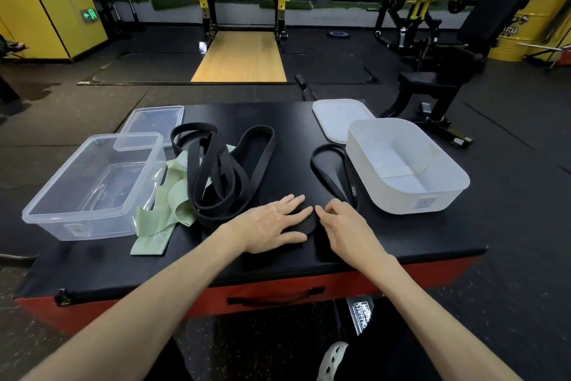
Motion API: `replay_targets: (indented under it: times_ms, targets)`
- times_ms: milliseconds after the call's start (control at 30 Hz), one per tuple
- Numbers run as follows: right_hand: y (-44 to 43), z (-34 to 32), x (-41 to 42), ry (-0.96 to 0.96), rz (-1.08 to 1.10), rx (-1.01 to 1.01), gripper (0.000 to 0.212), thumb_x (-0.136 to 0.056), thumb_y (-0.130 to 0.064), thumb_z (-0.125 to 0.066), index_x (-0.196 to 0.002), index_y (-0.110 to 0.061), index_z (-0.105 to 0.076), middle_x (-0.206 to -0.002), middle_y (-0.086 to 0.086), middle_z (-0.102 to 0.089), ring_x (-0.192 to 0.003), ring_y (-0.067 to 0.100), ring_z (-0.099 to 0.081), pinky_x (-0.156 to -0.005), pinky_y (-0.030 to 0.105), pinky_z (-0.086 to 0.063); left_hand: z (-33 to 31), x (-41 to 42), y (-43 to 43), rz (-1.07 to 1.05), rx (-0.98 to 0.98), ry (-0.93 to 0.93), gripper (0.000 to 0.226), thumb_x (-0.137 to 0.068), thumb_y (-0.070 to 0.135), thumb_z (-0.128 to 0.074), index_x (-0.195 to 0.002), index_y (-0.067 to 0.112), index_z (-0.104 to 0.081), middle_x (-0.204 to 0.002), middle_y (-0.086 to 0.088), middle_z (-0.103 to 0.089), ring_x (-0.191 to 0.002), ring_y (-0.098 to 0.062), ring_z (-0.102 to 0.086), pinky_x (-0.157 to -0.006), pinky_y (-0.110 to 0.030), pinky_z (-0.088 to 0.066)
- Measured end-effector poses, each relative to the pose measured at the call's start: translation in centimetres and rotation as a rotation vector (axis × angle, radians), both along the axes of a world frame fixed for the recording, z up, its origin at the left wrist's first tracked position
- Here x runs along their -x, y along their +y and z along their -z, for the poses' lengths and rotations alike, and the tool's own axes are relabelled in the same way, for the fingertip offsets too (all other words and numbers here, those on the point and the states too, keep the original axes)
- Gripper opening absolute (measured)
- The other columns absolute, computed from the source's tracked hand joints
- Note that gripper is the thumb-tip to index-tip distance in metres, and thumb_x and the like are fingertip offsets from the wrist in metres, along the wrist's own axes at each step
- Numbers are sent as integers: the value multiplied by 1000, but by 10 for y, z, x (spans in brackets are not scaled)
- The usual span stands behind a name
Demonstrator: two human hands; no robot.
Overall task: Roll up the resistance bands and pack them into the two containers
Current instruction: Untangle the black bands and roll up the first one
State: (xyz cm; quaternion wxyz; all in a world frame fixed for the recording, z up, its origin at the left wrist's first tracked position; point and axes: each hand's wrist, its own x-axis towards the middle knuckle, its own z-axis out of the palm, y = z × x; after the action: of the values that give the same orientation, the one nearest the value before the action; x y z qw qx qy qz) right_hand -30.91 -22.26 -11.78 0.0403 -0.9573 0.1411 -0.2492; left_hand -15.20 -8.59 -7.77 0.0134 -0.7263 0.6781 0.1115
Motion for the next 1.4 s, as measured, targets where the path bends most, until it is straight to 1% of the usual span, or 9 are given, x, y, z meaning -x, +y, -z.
replay_targets:
  times_ms: [200, 333, 500, 633, 733, 867, 1067, 1167, 1400]
  targets:
    - [-1, 0, 8, -31, 82, -65, 36, -81, -6, -69, -117, -10, -66, -81, 5, -54, -71, 26, -51, -61, 35, -47, 17, 14, 1, -147, 135, 19, 63, -96, 58, -27, -152, 33, -11, -161, 5, 0, -147, -12, 1, -118, -36, -19]
    - [-1, 0, 8, -8, 128, -27, 43, -77, -6, -69, -119, -14, -66, -81, 4, -49, -68, 25, -47, -65, 33, -41, 24, 27, -2, -256, 169, -20, 64, -95, 61, -25, -151, 34, -11, -161, 4, -3, -147, -15, -3, -112, -40, -33]
    - [2, -2, 4, 1, 119, -35, 33, -76, 0, -71, -108, -4, -65, -83, 8, -58, -70, 27, -54, -62, 38, -48, 21, 46, -6, -378, 208, -60, 63, -98, 56, -22, -153, 27, -9, -161, -3, -2, -147, -19, -2, -115, -32, -20]
    - [1, -4, 0, -1, 129, -72, 20, -79, -1, -68, -99, -5, -66, -81, 9, -60, -69, 29, -55, -62, 40, -48, 27, 65, -15, -486, 205, -168, 65, -100, 54, -17, -153, 18, -5, -160, -14, -3, -147, -28, -4, -118, -35, -17]
    - [-1, -4, -2, 23, 122, -53, 25, -76, 1, -69, -100, -4, -69, -79, 11, -60, -66, 32, -57, -58, 41, -50, 28, 71, -17, -542, 187, -138, 64, -100, 52, -18, -153, 17, -5, -159, -15, -2, -147, -29, -3, -119, -36, -15]
    - [-5, -3, -2, 47, 74, 1, 38, -68, 5, -72, -105, 0, -68, -77, 12, -59, -61, 32, -57, -53, 37, -48, 30, 68, -16, -488, 151, -219, 66, -100, 52, -14, -153, 15, -3, -159, -19, -2, -146, -32, -3, -119, -38, -13]
    - [0, 1, -4, -21, 87, -25, 33, -69, 9, -71, -100, 1, -68, -77, 9, -55, -63, 27, -52, -54, 26, -41, 23, 61, -7, -426, 111, -104, 64, -100, 51, -17, -153, 19, 1, -160, -12, 7, -147, -28, 5, -120, -40, -3]
    - [2, 3, -5, -46, 114, -33, 31, -69, 9, -72, -98, -1, -70, -79, 8, -55, -66, 26, -52, -56, 21, -34, 11, 41, -4, -263, 43, -100, 63, -100, 50, -22, -153, 20, -3, -160, -11, 10, -146, -29, 10, -120, -41, 0]
    - [-1, 0, -4, -48, 86, -66, 27, -69, 9, -72, -94, -2, -72, -76, 8, -57, -62, 28, -55, -54, 26, -45, -8, -4, -11, 78, -54, -103, 66, -96, 59, -26, -152, 32, -5, -161, 0, 4, -147, -21, 2, -120, -37, -10]
